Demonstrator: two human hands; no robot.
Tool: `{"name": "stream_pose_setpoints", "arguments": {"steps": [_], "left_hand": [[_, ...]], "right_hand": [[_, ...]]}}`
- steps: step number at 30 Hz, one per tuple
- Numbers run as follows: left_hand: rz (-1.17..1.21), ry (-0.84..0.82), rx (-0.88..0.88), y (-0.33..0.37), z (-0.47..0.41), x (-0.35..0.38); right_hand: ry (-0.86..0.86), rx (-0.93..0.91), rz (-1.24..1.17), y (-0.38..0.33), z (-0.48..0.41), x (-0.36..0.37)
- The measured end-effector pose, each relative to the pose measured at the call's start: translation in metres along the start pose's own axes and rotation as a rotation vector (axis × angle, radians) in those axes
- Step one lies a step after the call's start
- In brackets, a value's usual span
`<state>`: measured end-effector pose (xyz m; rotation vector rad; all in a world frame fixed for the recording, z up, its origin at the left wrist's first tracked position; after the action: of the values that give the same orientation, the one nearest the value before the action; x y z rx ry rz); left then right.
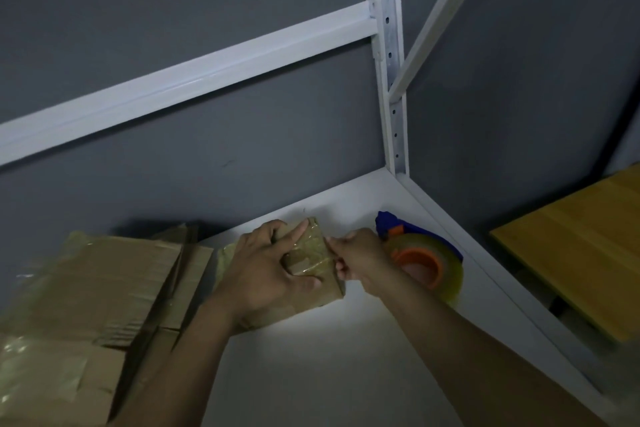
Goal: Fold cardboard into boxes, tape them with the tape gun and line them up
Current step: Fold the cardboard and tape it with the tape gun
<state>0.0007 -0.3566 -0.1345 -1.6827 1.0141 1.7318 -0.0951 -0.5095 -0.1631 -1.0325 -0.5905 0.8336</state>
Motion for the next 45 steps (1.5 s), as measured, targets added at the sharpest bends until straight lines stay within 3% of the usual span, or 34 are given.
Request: {"name": "stream_pose_setpoints", "arguments": {"steps": [4,6,8,11,15,22,26,29,31,33,36,39,42,45], "left_hand": [[-0.033,-0.040,-0.015,0.001,0.000,-0.001],[-0.051,-0.052,-0.013,0.002,-0.001,-0.001],[-0.067,-0.075,-0.010,0.002,-0.001,-0.001],[-0.079,-0.146,0.007,0.002,-0.002,0.000],[-0.106,-0.208,0.031,0.002,-0.003,0.000],[-0.158,-0.180,0.072,-0.010,0.005,-0.006],[-0.229,-0.191,-0.065,-0.048,0.032,-0.020],[-0.107,-0.095,-0.149,-0.062,0.056,-0.019],[-0.102,-0.002,-0.227,-0.055,0.059,-0.011],[-0.135,0.050,-0.278,-0.043,0.057,-0.004],[-0.110,0.040,-0.098,-0.038,0.056,0.000],[0.172,0.057,0.091,-0.033,0.053,0.001],[0.286,0.128,0.024,-0.020,0.043,0.009],[0.232,0.160,-0.022,-0.005,0.030,0.012]], "right_hand": [[0.114,-0.139,0.399,-0.005,0.007,-0.007],[0.161,-0.280,0.426,-0.006,0.017,-0.012],[0.029,-0.303,0.250,-0.007,0.034,-0.005],[-0.217,-0.113,0.110,0.004,0.044,0.010],[-0.340,0.054,-0.326,0.017,0.055,0.003],[-0.154,-0.248,0.255,0.008,0.031,0.022],[-0.094,-0.249,0.440,-0.003,0.014,0.011],[0.124,-0.319,0.770,-0.017,-0.001,0.015],[0.212,-0.477,0.772,-0.019,-0.004,0.025],[0.165,-0.565,0.754,-0.015,-0.002,0.036],[0.151,-0.588,0.801,-0.014,-0.008,0.043],[0.020,-0.627,0.754,-0.027,-0.015,0.036],[-0.112,-0.577,0.788,-0.037,-0.013,0.016],[0.047,-0.543,0.772,-0.027,-0.004,-0.028]]}}
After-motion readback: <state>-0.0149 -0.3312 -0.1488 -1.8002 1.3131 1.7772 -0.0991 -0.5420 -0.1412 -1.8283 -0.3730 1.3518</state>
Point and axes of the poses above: each hand's wrist, its own z-axis away from the middle knuckle, its own x-axis out of the palm, y = z × x, the point moved 1 cm from there along -z, towards the middle knuckle, and after that the axes turned 3 degrees about -z, right-handed, at the moved point
